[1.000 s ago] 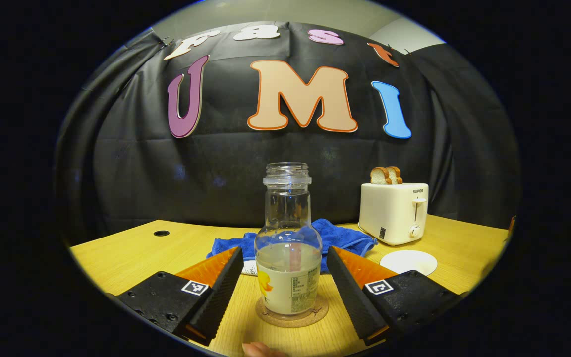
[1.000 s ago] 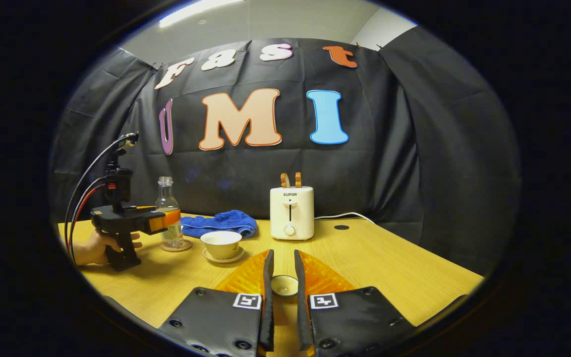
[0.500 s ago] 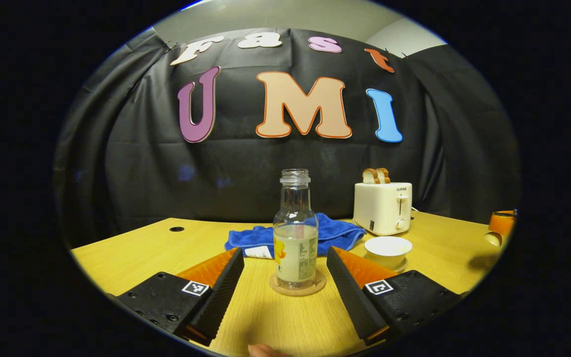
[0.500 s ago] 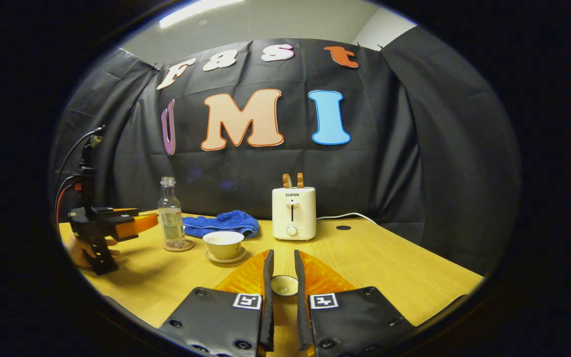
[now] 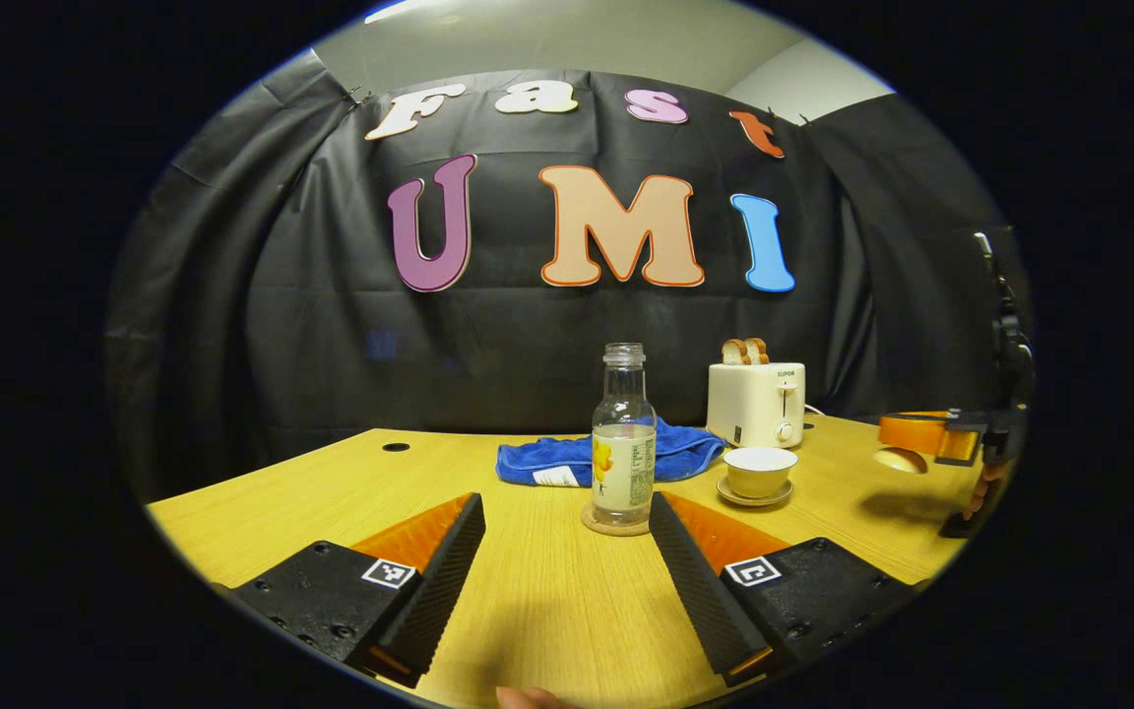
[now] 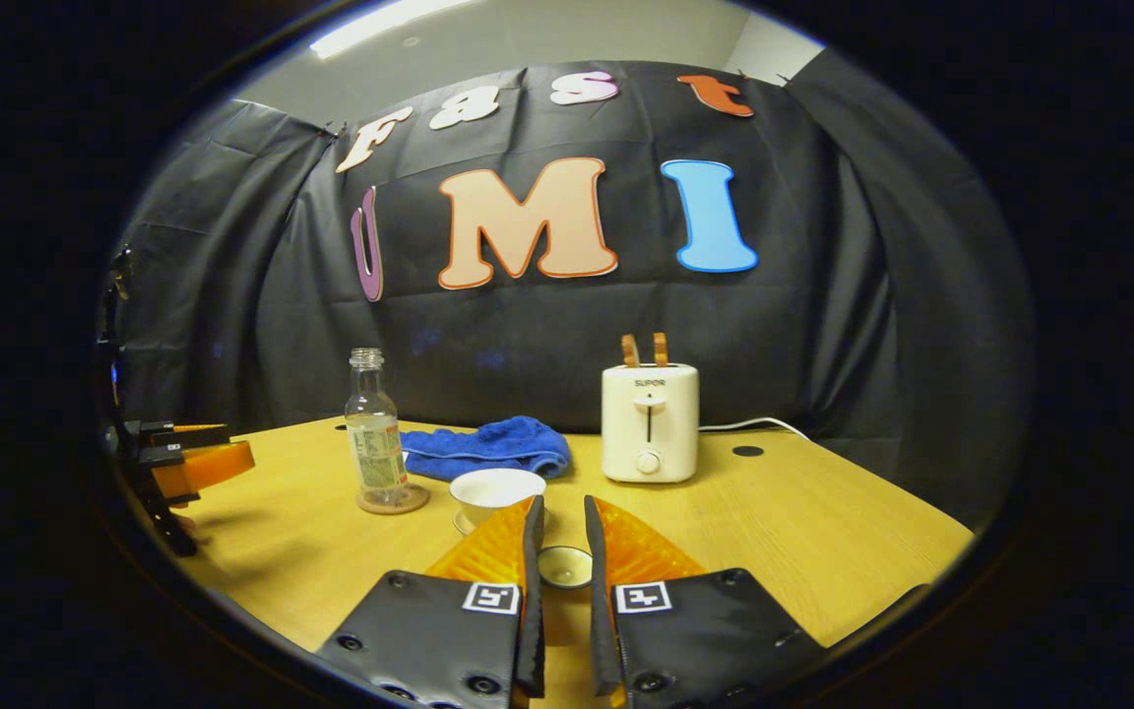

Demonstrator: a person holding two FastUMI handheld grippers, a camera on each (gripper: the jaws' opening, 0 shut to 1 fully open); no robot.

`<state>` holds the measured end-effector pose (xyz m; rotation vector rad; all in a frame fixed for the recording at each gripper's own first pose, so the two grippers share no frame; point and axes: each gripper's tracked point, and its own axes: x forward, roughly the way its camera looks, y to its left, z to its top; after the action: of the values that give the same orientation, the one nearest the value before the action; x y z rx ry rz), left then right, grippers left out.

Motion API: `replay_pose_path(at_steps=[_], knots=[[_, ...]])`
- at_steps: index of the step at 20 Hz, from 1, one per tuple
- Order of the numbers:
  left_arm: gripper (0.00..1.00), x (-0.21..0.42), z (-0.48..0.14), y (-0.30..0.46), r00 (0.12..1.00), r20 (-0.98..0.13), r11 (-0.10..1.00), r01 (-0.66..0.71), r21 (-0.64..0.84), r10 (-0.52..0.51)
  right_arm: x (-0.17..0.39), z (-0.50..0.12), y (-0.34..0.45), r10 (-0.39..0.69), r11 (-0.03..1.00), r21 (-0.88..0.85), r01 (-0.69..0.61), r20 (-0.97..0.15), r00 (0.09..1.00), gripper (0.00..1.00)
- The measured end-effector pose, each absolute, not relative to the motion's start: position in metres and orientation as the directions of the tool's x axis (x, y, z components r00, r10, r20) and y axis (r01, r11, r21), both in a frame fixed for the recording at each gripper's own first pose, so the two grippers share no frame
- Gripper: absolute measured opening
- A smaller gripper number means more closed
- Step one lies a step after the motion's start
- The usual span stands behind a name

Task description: Open the teacup lid with one hand, grasp the water bottle and pour water into the teacup with the other hand; after pouring, place the water bottle on the coaster and then close the teacup lid.

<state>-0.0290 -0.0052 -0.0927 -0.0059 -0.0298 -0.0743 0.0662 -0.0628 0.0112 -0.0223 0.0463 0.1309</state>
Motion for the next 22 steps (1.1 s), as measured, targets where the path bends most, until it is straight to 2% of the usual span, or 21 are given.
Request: replay_pose_path(at_steps=[3,6,11,16,20,22], knots=[[1.00,-0.032,-0.092,-0.002,0.997,0.031,0.997,0.075,-0.003,-0.075,0.107,0.023,-0.024,0.158,0.984,-0.079,-0.162,-0.059,0.986,0.21],[0.98,-0.034,-0.091,0.001,0.997,0.031,0.997,0.072,-0.003,-0.072,0.145,0.020,0.004,0.175,0.977,-0.108,-0.186,-0.102,0.979,0.21],[1.00,-0.036,-0.092,0.003,0.997,0.030,0.998,0.067,-0.003,-0.067,0.191,-0.007,0.014,0.139,0.977,-0.138,-0.163,-0.170,0.976,0.21],[0.98,-0.036,-0.092,0.005,0.997,0.029,0.998,0.066,-0.003,-0.066,0.198,-0.026,0.006,0.115,0.981,-0.133,-0.145,-0.211,0.971,0.21],[1.00,-0.037,-0.091,0.007,0.998,0.028,0.998,0.060,-0.003,-0.060,0.199,-0.025,0.007,0.115,0.978,-0.151,-0.147,-0.199,0.973,0.22],[0.98,-0.037,-0.092,0.006,0.998,0.029,0.998,0.061,-0.003,-0.061,0.199,-0.025,0.007,0.122,0.976,-0.153,-0.152,-0.193,0.974,0.22]])
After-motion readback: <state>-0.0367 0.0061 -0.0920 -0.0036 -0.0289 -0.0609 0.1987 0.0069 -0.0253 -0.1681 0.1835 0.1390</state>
